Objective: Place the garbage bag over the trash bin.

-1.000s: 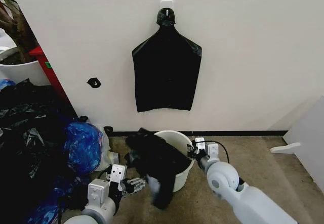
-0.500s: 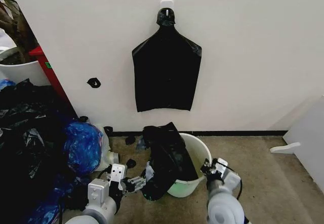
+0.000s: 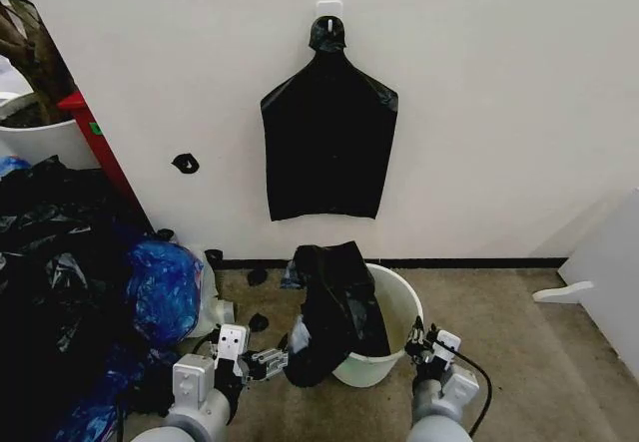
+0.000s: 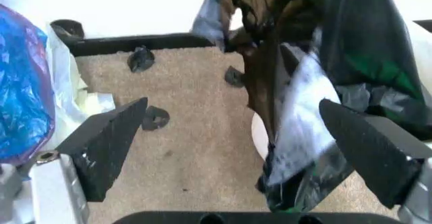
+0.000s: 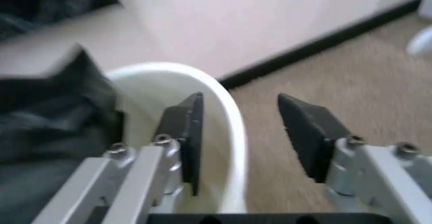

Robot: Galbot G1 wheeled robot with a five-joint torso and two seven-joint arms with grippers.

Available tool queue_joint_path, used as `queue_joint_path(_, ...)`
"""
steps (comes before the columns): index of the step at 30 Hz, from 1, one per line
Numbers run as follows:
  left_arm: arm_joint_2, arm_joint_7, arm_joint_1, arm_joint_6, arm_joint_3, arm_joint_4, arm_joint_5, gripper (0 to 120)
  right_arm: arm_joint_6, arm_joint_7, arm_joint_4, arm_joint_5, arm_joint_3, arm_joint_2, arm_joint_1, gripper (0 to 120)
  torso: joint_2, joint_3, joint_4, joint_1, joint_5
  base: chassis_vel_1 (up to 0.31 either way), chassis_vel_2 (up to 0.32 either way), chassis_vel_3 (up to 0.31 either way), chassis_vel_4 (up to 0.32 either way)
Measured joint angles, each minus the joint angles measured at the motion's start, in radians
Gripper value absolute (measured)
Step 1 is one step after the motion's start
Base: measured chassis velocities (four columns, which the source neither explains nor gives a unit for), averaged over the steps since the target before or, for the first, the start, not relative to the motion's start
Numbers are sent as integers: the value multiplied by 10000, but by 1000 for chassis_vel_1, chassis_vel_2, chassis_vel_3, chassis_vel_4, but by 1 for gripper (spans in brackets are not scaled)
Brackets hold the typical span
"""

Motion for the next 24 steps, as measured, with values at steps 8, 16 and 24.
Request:
queue_joint_path(8,-242,150,-684,-218,-122,37,-17,100,923,-2532,1114,-2217,-842,-302,242,77,0,0,1,1,0,0,0,0,0)
queue_joint_path(16,-239,369,-1690,-517,-355,1651,-119,100,-1580,-3694,1042,-1437,-2320,-714,2062,99,0,1,0,1,-1,0,0,0,0)
queue_joint_path(24,-293,488,-2663,-557,-335,3054,-832,100,-3451,-2901,-337,112,-3299,-221,4804,100,-2,3,3,3,-1,0,0,0,0)
